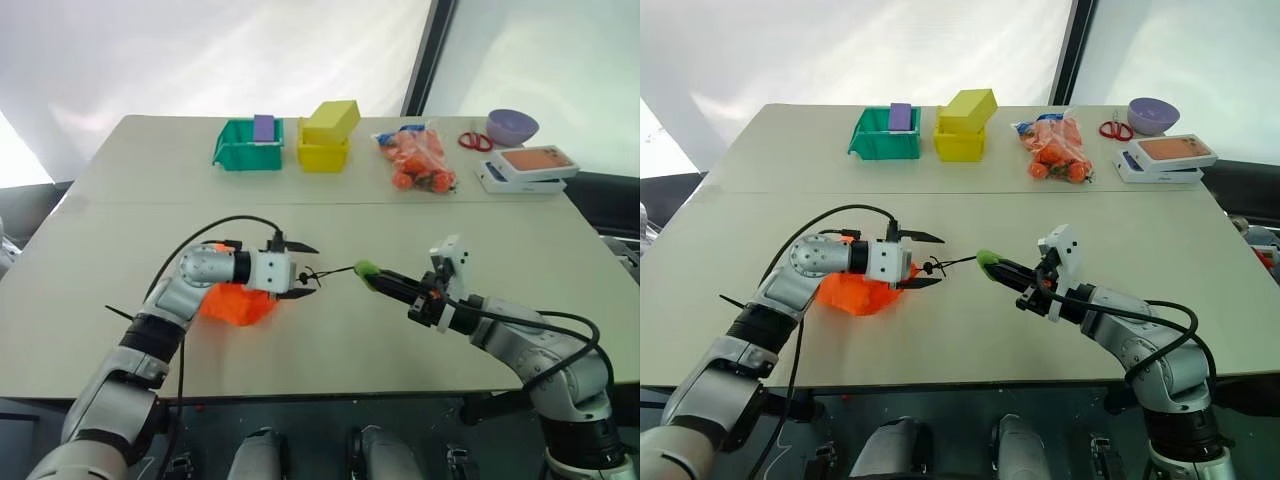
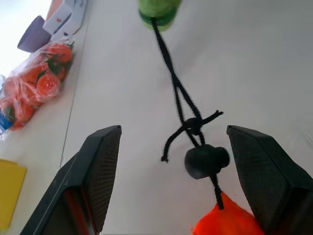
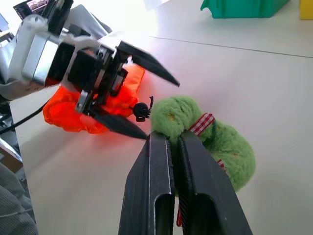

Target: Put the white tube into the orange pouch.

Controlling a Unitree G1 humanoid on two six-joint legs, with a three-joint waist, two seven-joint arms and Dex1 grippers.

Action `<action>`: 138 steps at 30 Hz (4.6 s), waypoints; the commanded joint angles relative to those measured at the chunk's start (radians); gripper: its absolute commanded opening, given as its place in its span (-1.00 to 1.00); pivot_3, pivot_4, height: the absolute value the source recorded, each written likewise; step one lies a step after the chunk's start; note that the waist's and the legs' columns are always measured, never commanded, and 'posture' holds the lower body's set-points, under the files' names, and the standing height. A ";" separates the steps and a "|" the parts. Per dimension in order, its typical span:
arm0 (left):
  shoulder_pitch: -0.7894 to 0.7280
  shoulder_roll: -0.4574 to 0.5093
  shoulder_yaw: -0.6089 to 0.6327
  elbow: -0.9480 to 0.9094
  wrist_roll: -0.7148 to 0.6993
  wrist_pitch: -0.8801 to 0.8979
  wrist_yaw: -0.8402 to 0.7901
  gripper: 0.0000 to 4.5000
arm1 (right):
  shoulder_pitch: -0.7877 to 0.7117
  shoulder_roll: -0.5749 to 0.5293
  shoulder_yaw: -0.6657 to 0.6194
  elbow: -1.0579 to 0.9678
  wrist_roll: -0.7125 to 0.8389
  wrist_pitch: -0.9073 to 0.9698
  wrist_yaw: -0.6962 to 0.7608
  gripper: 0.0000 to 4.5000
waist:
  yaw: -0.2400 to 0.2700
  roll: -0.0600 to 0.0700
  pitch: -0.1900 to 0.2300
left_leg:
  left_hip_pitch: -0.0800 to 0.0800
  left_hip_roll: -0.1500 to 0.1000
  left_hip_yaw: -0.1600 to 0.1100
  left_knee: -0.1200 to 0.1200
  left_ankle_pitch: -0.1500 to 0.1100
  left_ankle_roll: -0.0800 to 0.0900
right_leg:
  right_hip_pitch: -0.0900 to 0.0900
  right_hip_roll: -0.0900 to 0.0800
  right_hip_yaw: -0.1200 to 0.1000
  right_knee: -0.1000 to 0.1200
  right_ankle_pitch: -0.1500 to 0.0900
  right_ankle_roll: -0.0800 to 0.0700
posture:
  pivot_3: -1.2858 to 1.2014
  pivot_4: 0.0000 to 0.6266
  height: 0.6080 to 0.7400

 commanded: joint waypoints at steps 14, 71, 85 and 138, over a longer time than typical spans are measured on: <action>-0.010 0.018 -0.005 -0.001 0.085 -0.097 0.145 0.23 | -0.014 -0.008 -0.019 -0.037 0.018 -0.015 0.001 -1.00 | 0.000 0.000 0.000 | 0.000 0.000 0.000 0.001 0.000 0.000 | 0.000 0.000 0.000 0.001 0.000 0.000 | 0.03 -0.52 1.00; 0.246 0.326 0.463 -0.448 -0.742 1.203 -0.112 1.00 | -0.060 -0.013 0.079 0.101 -0.261 -0.160 -0.053 0.63 | -0.010 0.002 0.000 | 0.001 0.001 0.000 0.000 0.000 0.000 | 0.000 0.001 0.001 0.001 0.000 0.000 | 0.03 -0.52 1.00; 0.363 0.343 0.351 -0.630 -0.834 1.330 -0.161 1.00 | -0.103 0.015 0.107 0.155 -0.292 -0.182 -0.023 0.63 | -0.005 0.002 0.000 | 0.002 0.000 0.000 0.000 0.000 -0.001 | 0.000 0.001 0.001 0.001 -0.002 -0.003 | 0.03 -0.52 1.00; 0.220 0.190 0.244 -0.445 -0.642 1.112 -0.130 0.89 | -0.063 0.049 0.187 0.095 -0.328 -0.182 -0.020 0.65 | -0.003 0.002 0.000 | 0.002 0.000 0.000 0.001 0.000 -0.001 | 0.001 0.000 0.002 0.001 -0.002 -0.004 | 0.03 -0.52 1.00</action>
